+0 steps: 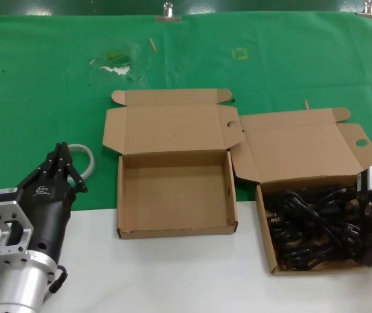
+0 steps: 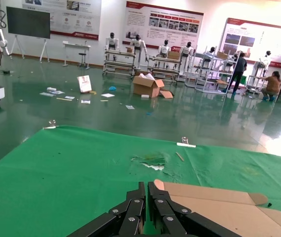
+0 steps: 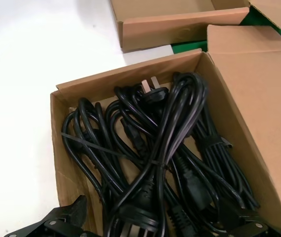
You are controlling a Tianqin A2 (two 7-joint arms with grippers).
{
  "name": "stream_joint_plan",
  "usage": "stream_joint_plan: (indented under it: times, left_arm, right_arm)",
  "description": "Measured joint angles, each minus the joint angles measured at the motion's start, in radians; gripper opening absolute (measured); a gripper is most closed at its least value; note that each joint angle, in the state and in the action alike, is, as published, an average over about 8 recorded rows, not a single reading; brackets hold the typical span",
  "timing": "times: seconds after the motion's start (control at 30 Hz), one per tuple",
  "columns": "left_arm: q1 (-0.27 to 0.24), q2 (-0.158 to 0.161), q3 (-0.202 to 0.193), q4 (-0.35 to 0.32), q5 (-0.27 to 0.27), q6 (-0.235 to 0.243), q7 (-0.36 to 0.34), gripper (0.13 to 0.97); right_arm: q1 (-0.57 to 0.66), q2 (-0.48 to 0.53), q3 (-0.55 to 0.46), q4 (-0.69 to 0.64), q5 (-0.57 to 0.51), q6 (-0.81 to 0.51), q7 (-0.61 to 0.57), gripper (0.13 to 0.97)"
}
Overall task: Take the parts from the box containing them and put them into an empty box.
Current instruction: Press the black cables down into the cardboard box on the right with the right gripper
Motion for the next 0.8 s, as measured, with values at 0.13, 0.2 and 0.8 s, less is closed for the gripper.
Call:
stream_joint_plan:
  times: [0.13, 0.2, 0.8]
  left_arm:
    - [0.000, 0.000, 0.000, 0.000, 0.000, 0.000, 0.000, 0.156]
    - [0.000, 0.000, 0.000, 0.000, 0.000, 0.000, 0.000, 0.156]
    - [0.000, 0.000, 0.000, 0.000, 0.000, 0.000, 0.000, 0.156]
  right_arm:
    - [-0.006, -0.003, 0.003, 0.003, 0.000, 0.001, -0.001, 0.904]
    - [-0.008, -0.004, 0.005, 0.004, -0.001, 0.002, -0.002, 0.878]
    - [-0.018, -0.002, 0.016, 0.050, -0.015, 0.007, 0.008, 0.631]
